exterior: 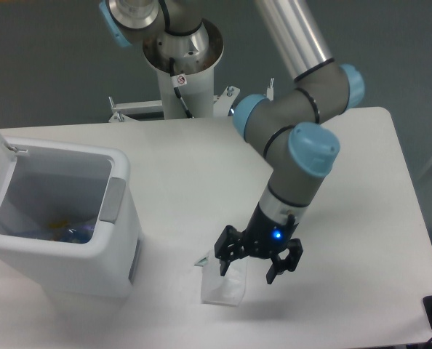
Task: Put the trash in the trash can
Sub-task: 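Lower the gripper onto the white tissue and close on it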
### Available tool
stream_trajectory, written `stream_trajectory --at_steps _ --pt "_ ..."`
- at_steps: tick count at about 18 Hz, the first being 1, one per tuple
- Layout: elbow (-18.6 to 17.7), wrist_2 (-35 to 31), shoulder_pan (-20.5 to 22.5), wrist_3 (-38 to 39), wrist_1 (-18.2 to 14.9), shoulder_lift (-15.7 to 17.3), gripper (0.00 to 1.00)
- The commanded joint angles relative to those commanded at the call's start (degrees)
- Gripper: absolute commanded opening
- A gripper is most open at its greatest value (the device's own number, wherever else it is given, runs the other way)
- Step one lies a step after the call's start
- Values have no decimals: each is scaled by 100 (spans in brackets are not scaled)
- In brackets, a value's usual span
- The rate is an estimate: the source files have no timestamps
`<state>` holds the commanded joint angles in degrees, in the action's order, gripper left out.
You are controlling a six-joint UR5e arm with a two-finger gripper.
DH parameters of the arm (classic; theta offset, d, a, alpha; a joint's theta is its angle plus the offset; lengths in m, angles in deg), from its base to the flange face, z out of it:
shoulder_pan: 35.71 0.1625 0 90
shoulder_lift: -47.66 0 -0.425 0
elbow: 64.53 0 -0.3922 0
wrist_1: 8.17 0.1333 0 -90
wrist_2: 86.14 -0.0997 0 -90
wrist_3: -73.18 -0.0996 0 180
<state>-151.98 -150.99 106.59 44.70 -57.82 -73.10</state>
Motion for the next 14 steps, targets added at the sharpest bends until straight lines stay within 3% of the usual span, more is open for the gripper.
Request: stream_trajectory --at_steps 4,8,11,14 --pt "-18 -764 -316 -17 0 -141 99" --pt "-61 -986 -457 0 0 -185 90" --pt "-114 -1012 -562 9 -26 -229 76" --pt "-202 -1433 -677 0 -9 -246 55"
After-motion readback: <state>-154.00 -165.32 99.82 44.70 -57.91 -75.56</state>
